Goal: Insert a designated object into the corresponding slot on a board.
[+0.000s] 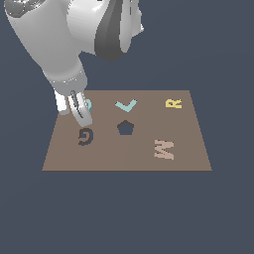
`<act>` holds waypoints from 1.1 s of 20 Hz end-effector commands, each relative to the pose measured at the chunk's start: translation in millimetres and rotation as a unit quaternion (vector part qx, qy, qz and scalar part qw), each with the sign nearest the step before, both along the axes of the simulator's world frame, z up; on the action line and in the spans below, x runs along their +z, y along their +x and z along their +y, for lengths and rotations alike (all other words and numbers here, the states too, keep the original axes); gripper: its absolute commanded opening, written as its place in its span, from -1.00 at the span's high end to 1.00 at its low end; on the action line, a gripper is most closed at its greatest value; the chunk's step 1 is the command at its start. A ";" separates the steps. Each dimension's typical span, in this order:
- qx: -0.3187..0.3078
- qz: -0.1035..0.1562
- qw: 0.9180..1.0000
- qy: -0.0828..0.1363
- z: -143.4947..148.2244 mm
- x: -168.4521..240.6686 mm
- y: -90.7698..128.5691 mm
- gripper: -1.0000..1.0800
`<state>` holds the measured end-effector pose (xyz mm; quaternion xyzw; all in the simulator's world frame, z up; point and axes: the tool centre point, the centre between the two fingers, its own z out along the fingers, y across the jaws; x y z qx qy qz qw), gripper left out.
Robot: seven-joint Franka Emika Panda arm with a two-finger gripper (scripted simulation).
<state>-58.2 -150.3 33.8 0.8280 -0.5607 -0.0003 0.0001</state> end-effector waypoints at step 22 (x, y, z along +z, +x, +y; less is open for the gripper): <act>0.409 0.000 0.913 0.000 -5.0 4.8 71.3 1.00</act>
